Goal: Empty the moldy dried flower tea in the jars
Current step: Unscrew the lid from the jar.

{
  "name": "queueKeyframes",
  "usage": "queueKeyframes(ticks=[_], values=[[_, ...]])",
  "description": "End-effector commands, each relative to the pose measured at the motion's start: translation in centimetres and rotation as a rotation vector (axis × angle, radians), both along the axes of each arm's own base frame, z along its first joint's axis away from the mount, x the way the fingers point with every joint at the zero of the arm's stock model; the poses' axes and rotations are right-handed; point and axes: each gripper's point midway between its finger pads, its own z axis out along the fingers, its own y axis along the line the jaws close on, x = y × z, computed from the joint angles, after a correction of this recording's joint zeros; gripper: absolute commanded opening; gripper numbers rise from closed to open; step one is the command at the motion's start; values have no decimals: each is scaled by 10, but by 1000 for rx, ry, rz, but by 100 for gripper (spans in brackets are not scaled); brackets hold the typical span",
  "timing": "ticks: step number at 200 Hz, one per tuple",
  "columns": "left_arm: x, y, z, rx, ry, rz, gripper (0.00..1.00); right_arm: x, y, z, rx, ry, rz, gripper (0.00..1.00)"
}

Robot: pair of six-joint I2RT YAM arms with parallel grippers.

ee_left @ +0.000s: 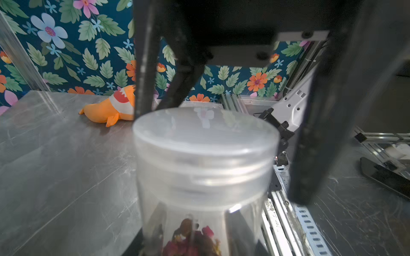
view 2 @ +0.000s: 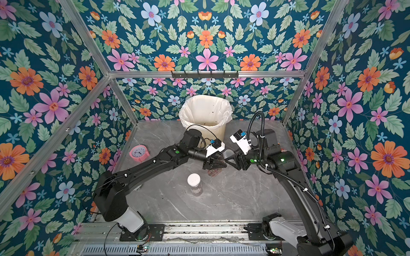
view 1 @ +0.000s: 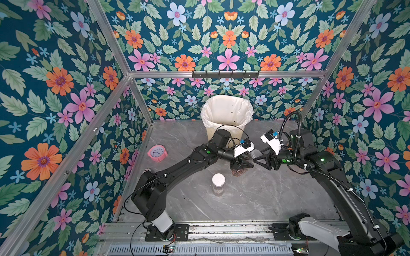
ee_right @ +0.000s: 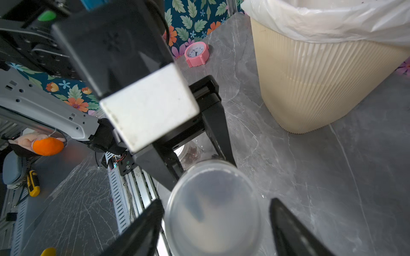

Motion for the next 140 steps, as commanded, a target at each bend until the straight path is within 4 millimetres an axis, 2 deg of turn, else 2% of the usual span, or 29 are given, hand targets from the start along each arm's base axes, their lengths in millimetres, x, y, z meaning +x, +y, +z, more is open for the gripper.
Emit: queueKeyframes(ticks=[1,25,42,61,90,113,140], values=[[21,-5,18,-88,-78,109,45,23,-2,24,95,-26,-130,96],[49,-7,24,-122,-96,263,45,43,-4,32,194,52,-272,94],[68,-7,23,-126,-98,365,46,60,-16,26,214,72,-409,90],[88,-6,19,-110,-90,467,46,71,-20,19,219,95,-470,86],[100,-5,13,-74,-109,543,46,85,-18,15,223,127,-499,77],[111,-1,4,-36,-137,619,46,96,-14,16,226,148,-505,77],[111,-2,4,-37,-137,620,46,106,-8,14,243,165,-498,78]])
